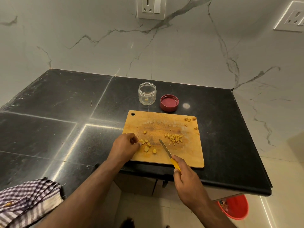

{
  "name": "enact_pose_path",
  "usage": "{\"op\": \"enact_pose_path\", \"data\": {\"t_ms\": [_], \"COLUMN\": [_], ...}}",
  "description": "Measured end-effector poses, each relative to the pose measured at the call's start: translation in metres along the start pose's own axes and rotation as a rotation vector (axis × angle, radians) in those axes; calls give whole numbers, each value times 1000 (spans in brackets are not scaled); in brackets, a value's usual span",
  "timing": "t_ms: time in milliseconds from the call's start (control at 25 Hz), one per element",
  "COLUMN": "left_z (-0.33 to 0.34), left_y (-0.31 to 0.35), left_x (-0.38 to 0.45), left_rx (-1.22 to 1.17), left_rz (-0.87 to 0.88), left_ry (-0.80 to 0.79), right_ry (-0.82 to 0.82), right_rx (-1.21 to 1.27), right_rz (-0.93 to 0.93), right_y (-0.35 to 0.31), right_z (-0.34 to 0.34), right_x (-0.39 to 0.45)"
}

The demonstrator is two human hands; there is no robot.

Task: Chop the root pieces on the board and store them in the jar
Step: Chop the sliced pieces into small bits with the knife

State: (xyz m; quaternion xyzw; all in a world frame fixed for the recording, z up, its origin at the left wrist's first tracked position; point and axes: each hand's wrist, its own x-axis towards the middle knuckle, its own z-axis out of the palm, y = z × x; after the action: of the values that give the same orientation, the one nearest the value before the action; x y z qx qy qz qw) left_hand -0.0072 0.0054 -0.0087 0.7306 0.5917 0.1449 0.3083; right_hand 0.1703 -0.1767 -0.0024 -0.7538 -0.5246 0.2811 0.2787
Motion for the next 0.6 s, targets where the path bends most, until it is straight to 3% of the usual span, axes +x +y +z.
{"op": "enact_pose_path", "data": {"t_ms": [320, 600], "left_z": [4, 37], "left_y": [33, 63], "left_x": [2, 21], "left_rx": [-109, 49], "left_rz": [62, 111], "left_ry": [-90, -104], "right_ry": [17, 41], "right_rx": [7, 17], "right_rz": [25, 57], "right_y": [1, 1], "right_z": [-7, -16], "right_x": [0, -1]}}
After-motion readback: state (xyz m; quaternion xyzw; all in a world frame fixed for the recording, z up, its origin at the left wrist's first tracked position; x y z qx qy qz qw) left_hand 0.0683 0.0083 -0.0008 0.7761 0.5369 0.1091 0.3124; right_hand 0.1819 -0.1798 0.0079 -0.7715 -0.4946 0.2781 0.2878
